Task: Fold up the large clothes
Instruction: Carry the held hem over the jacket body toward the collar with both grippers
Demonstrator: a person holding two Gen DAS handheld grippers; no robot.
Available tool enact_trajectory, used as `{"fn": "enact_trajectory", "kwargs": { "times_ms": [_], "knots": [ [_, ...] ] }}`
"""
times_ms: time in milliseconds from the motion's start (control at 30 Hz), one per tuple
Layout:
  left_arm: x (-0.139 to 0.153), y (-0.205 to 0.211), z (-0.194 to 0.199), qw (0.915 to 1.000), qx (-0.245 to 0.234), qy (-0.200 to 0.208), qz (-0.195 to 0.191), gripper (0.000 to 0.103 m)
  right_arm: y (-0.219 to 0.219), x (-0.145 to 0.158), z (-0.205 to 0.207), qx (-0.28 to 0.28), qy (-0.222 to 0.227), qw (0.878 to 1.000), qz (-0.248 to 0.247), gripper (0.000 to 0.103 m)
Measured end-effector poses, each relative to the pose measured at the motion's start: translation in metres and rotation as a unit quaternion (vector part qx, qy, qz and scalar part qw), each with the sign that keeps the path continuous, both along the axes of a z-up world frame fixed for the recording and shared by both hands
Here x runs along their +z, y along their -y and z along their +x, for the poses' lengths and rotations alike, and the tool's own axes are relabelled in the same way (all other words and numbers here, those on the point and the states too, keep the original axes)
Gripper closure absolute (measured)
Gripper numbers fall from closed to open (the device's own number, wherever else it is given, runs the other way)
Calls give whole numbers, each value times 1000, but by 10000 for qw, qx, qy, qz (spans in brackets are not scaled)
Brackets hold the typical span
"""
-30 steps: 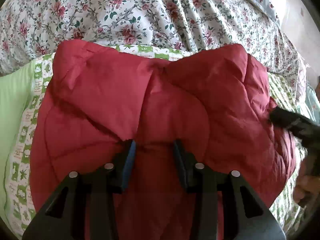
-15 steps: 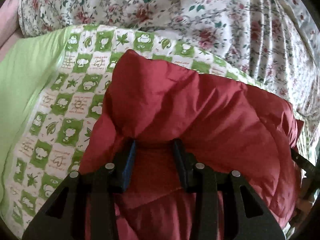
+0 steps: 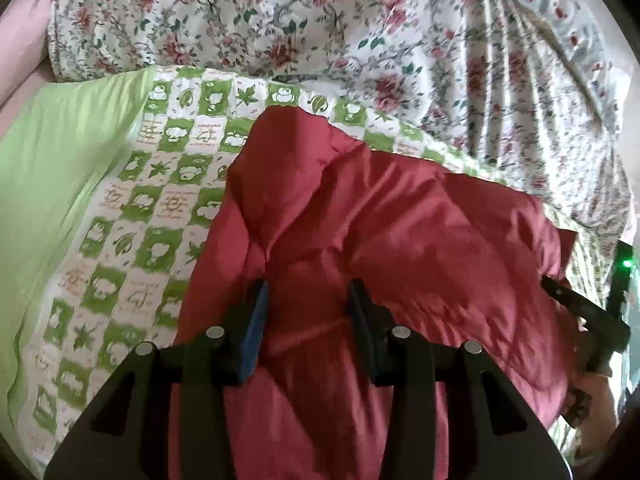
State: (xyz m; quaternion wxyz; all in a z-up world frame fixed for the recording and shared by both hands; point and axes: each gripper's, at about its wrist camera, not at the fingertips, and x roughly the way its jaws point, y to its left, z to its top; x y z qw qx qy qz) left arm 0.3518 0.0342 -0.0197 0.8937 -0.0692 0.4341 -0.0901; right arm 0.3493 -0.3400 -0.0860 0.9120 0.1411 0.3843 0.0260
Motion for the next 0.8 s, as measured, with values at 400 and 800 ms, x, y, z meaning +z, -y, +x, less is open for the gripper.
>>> {"fn": "enact_trajectory", "kwargs": {
  "times_ms": [400,800],
  "knots": [
    [2,-46,-29,9987,201,-5,-475,61,26,37,-75,-159,448,9983,350,11],
    [-7,-62,-33,9970,239,-143,-723,56,65,19,-108,-412,146,9987,272,11]
  ]
}}
